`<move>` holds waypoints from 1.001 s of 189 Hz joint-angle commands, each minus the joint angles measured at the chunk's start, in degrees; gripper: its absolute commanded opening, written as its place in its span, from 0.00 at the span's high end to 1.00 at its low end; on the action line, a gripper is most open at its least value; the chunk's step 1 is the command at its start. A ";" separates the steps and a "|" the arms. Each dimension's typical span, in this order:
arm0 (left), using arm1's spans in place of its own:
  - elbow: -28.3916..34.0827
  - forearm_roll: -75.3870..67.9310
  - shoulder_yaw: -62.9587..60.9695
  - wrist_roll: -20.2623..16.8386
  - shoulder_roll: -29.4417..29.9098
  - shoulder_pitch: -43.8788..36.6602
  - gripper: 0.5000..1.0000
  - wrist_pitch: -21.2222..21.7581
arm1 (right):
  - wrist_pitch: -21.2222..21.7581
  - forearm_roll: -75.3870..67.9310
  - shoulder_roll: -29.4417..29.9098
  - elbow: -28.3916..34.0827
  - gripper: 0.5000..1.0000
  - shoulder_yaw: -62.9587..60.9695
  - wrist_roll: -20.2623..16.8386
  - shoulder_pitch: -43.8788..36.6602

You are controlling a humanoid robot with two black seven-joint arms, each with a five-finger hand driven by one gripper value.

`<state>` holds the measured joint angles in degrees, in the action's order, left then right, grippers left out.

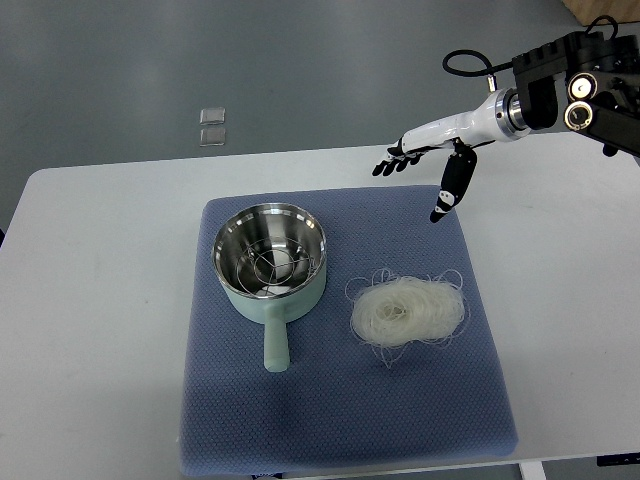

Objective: Put vermicelli into pot with right hand
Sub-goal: 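Lower the right hand onto the white vermicelli bundle, fingers spread around it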

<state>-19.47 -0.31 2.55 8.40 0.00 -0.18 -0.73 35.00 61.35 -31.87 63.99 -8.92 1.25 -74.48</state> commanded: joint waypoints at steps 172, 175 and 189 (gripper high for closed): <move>0.39 -0.04 0.00 0.03 0.00 0.01 0.00 -0.06 | 0.00 5.97 1.10 4.65 0.16 -12.18 0.34 25.78; 0.39 -0.04 0.00 0.03 0.00 0.01 0.00 -0.06 | 0.00 6.15 1.11 4.65 0.16 -12.18 0.34 25.87; 0.48 -0.04 0.00 0.03 0.00 0.01 0.00 -0.06 | 0.00 6.67 1.02 4.65 0.16 -12.18 0.42 26.57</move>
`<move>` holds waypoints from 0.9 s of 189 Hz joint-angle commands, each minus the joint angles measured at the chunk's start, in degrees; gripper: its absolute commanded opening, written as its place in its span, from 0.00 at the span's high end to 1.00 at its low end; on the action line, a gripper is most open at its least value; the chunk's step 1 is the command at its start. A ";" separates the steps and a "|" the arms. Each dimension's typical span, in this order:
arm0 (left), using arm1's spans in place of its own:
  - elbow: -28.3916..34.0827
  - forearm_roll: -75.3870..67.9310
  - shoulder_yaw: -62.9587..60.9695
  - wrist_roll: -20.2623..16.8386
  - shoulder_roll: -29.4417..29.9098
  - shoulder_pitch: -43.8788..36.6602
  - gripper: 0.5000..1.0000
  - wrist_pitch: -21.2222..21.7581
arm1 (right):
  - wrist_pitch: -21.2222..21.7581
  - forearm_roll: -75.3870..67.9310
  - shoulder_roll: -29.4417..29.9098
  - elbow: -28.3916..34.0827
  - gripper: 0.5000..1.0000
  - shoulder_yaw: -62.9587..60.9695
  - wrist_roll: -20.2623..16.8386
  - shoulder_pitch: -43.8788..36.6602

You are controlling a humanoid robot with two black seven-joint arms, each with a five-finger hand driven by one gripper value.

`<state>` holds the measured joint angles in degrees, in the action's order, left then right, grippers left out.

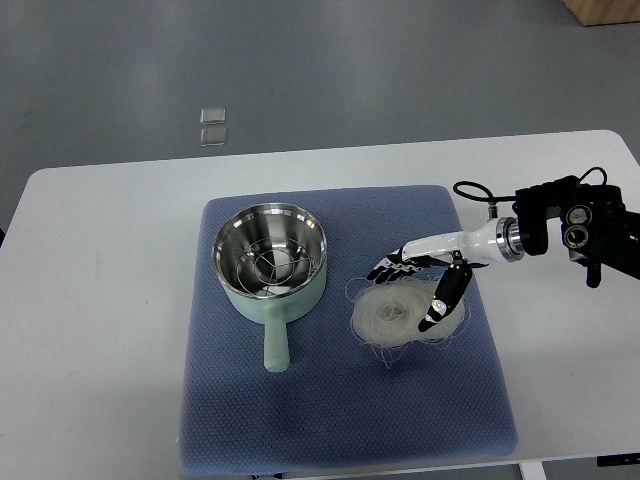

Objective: Put vermicelli into pot with right hand
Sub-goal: 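Lower the right hand onto the white vermicelli bundle, fingers spread around it, then close the right hand fingers to grasp the vermicelli bundle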

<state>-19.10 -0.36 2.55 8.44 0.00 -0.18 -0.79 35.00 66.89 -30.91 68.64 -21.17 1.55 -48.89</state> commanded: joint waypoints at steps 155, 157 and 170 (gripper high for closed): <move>0.20 0.10 0.00 0.00 0.00 0.00 0.00 0.00 | 0.00 2.37 -11.71 10.10 1.00 -3.00 2.41 -5.07; 0.20 0.10 0.00 0.00 0.00 0.00 0.00 0.00 | 0.00 2.28 -12.59 10.54 1.00 -3.18 2.41 -5.69; 0.20 0.10 0.00 0.00 0.00 0.00 0.00 0.00 | 0.00 2.10 -16.64 12.65 1.00 -3.53 2.41 -9.73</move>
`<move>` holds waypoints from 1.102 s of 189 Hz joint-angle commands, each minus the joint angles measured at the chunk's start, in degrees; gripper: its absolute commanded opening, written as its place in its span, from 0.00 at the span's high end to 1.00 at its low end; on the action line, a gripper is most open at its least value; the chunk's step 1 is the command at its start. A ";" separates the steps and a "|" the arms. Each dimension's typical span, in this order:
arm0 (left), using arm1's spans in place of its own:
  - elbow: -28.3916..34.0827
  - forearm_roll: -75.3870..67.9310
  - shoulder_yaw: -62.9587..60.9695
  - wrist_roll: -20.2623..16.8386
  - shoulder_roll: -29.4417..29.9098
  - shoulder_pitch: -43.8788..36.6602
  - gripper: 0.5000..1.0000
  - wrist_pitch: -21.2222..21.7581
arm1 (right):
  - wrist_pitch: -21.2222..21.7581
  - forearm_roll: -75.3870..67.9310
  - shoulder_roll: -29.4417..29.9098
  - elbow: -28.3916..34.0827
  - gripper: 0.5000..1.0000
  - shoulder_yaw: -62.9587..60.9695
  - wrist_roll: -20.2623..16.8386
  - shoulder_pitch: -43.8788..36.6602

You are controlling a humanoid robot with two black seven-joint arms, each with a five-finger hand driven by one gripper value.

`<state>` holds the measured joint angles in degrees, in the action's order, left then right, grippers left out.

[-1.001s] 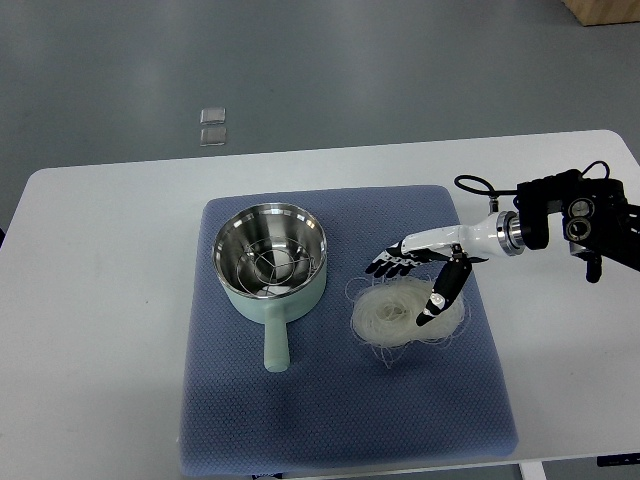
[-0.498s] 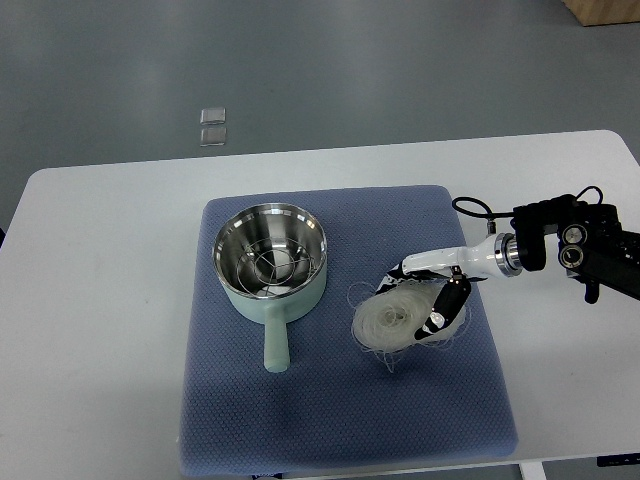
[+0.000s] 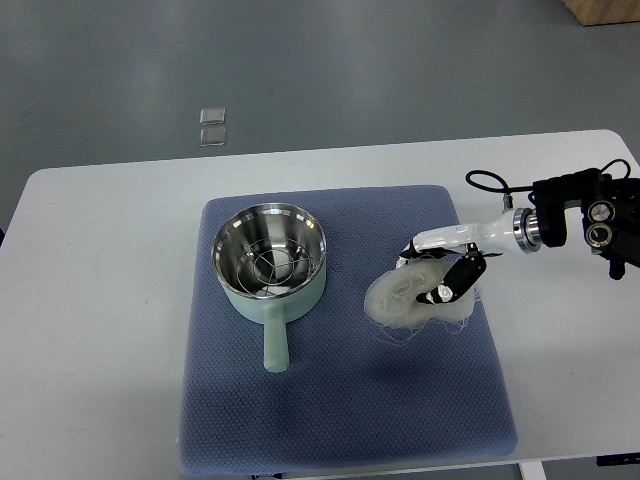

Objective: Put vermicelli into pot with right hand
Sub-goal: 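Close the right hand fingers to grasp the vermicelli bundle, then lift the vermicelli with the right hand and carry it over the pot, then lower the vermicelli into the steel pot and open the right hand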

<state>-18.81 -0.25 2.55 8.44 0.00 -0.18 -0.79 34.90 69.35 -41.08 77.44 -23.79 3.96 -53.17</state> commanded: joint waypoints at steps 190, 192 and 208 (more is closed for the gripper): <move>-0.26 -0.11 0.00 0.00 0.00 0.01 0.00 0.00 | -4.14 -3.78 33.25 -24.35 1.00 11.57 -0.36 -24.61; -0.26 -0.11 0.00 0.00 0.00 0.01 0.00 0.00 | -4.14 -3.78 33.69 -24.61 1.00 11.57 -0.36 -24.53; -0.17 -0.11 0.00 0.00 0.00 0.01 0.00 0.00 | -4.14 -3.78 35.89 -26.29 1.00 11.57 -0.36 -24.35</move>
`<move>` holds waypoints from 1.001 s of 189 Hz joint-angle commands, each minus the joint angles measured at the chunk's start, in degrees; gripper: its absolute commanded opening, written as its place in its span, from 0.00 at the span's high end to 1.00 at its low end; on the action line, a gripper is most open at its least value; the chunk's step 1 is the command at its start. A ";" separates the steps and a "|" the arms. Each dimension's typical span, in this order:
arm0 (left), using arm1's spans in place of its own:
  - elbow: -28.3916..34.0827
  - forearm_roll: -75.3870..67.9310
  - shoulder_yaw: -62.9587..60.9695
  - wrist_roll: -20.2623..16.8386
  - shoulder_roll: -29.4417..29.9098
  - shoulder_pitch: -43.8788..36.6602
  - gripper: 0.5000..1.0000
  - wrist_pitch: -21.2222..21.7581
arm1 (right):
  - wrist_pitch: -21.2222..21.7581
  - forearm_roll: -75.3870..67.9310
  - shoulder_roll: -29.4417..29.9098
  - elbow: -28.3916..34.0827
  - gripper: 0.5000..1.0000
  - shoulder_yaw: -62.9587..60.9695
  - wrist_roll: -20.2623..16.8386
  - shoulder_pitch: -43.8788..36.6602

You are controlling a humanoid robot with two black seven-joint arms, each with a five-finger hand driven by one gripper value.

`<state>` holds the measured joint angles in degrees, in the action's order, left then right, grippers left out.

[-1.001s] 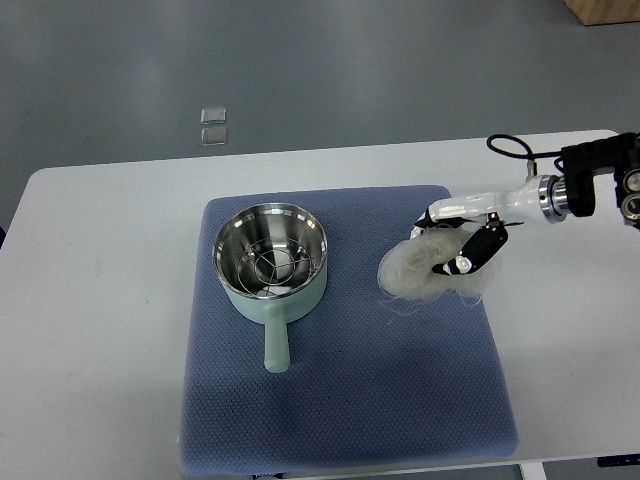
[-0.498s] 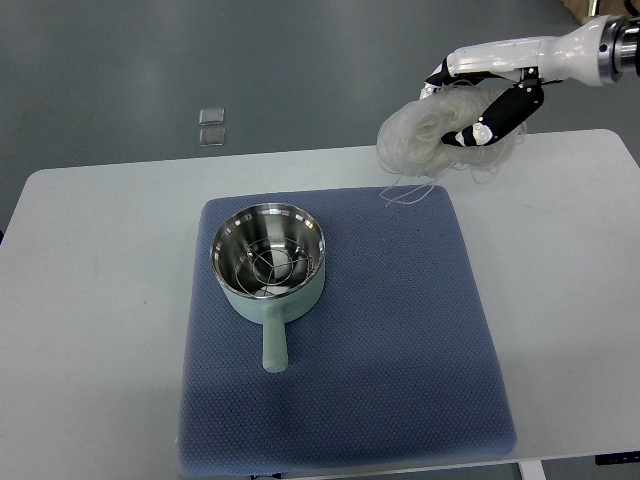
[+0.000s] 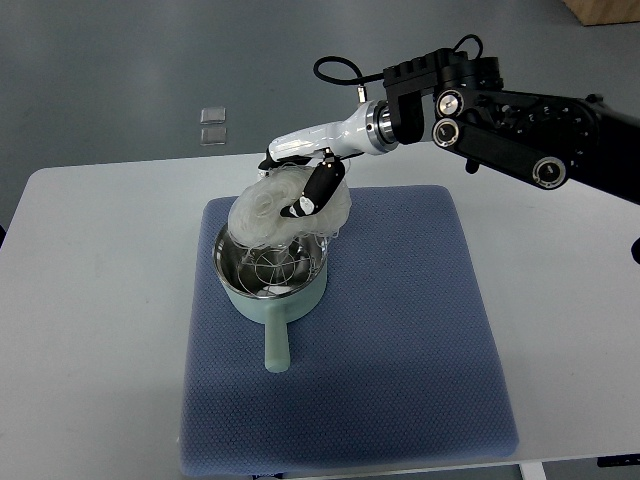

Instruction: Put vermicelli into pot with right hand

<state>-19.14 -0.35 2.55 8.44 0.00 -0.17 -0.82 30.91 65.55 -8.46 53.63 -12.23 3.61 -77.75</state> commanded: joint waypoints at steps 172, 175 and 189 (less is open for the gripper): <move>0.15 0.00 -0.18 0.00 0.00 0.00 0.00 -0.06 | -3.92 1.24 6.61 -6.79 0.20 -0.78 0.34 6.21; 0.15 0.00 -0.09 0.00 0.00 0.00 0.00 -0.06 | -4.01 0.89 6.44 -6.79 0.20 -0.95 0.34 6.12; 0.24 0.00 -0.09 0.00 0.00 0.00 0.00 0.03 | -4.28 0.63 5.91 -6.70 0.20 -3.58 0.43 5.86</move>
<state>-18.97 -0.35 2.38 8.44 0.00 -0.18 -0.83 26.91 66.64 -1.92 46.85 -13.10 3.97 -71.52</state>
